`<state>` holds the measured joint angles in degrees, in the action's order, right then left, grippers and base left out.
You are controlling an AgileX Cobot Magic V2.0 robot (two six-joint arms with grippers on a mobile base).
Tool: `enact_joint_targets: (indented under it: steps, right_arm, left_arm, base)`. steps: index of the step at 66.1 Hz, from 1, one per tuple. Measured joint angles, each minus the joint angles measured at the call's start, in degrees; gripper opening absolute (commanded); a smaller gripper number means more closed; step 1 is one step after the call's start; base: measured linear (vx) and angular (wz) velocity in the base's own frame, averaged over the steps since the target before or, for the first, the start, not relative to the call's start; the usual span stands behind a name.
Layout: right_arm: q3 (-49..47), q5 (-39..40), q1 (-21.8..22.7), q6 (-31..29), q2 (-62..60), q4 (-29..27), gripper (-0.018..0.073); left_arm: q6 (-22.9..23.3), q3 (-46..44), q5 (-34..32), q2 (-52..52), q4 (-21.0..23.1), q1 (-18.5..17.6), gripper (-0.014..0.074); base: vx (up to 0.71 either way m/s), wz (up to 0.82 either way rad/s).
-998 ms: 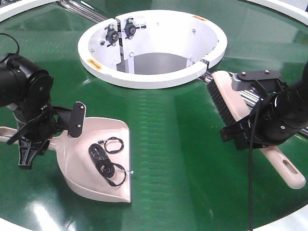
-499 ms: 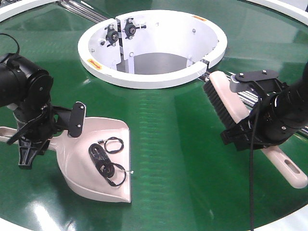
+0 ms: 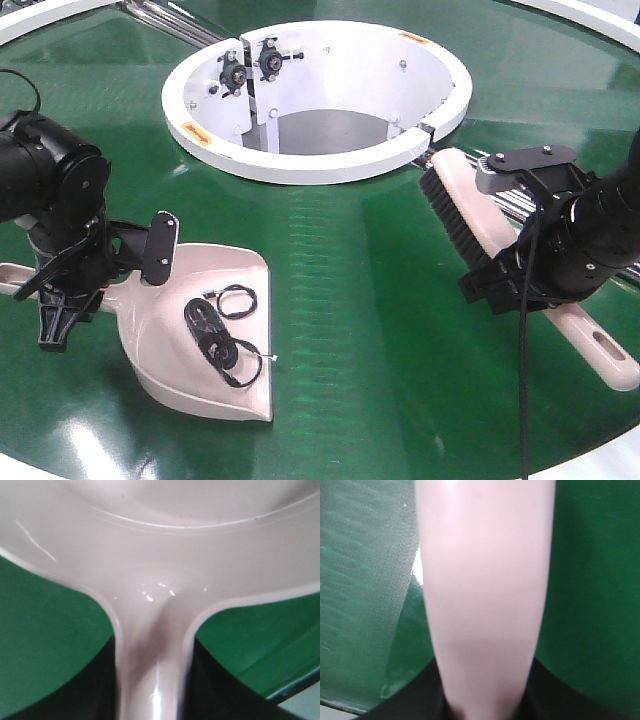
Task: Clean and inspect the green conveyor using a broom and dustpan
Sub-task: 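Carry the brush away from the dustpan with the right gripper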
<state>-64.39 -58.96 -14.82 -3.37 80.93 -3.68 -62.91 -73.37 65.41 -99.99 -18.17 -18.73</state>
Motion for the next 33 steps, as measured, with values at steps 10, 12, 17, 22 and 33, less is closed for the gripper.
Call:
enact_joint_targets:
  steps: [10, 12, 17, 22, 33]
  right_arm:
    - [0.0, 0.0, 0.0, -0.04, 0.0, -1.14, -0.0001]
    - [0.0, 0.0, 0.0, -0.06, 0.0, -1.31, -0.0001]
    - [0.0, 0.0, 0.0, -0.22, 0.0, -1.71, -0.0001]
    - [0.0, 0.0, 0.0, -0.25, 0.0, -1.76, -0.0001]
    - [0.0, 0.0, 0.0, -0.25, 0.0, -2.01, -0.0001]
  left_arm:
    - [-0.26, 0.0, -0.92, 0.0, 0.34, 0.0, 0.0046]
    - [-0.32, 0.0, -1.23, 0.0, 0.56, 0.0, 0.0065]
    - [-0.45, 0.0, -1.62, 0.0, 0.96, 0.0, 0.0113]
    - [-0.46, 0.0, -1.62, 0.0, 1.03, 0.0, 0.0168]
    - [-0.46, 0.0, -1.62, 0.0, 1.5, 0.0, 0.034]
  base:
    - [0.0, 0.0]
    - [0.0, 0.0]
    - [0.0, 0.0]
    - [0.0, 0.0]
    - [0.0, 0.0]
